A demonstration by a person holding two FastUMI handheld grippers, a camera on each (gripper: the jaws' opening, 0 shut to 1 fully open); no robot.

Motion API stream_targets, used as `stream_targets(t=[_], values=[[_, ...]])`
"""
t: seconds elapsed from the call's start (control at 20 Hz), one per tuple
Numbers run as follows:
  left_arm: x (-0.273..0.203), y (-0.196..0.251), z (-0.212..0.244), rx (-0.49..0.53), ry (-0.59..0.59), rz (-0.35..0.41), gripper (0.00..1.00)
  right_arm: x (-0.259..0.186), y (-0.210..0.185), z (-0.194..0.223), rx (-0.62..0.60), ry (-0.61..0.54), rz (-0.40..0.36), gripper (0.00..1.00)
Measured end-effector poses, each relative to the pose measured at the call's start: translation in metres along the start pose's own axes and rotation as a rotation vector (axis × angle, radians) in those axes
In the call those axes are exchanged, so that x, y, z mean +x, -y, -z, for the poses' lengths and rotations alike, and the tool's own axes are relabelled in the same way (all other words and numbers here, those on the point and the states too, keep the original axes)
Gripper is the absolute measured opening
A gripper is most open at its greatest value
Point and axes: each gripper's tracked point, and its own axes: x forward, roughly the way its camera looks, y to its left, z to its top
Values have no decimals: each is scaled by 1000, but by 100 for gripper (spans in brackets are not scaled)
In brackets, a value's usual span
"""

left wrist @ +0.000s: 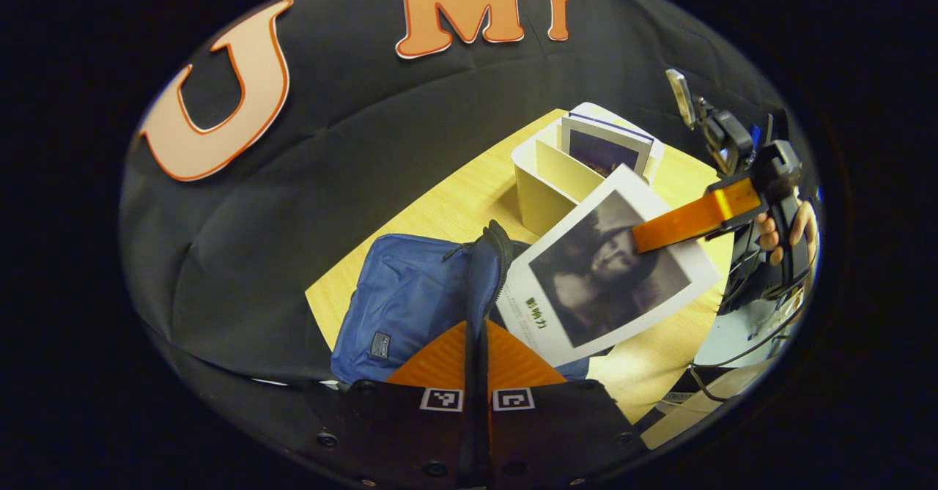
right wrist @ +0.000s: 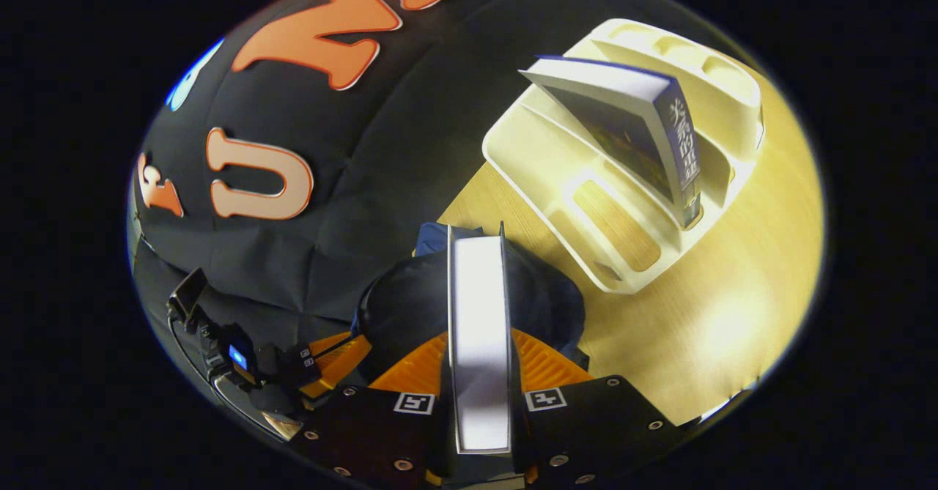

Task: Open the schoolbag, grab two books from the bookshelf and put them into the schoolbag.

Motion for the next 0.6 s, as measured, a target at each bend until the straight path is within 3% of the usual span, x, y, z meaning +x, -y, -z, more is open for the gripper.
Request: stream_targets(t=[0.5, 0.55, 0.6], values=[[-6, 2, -27, 42, 23, 9, 1, 122, -28, 17, 172, 121, -101, 30], [-7, 3, -29, 48, 28, 11, 1, 128, -30, 22, 180, 130, -109, 19], [-5, 3, -29, 50, 27, 18, 1, 137, -30, 29, 158, 124, -99, 30]])
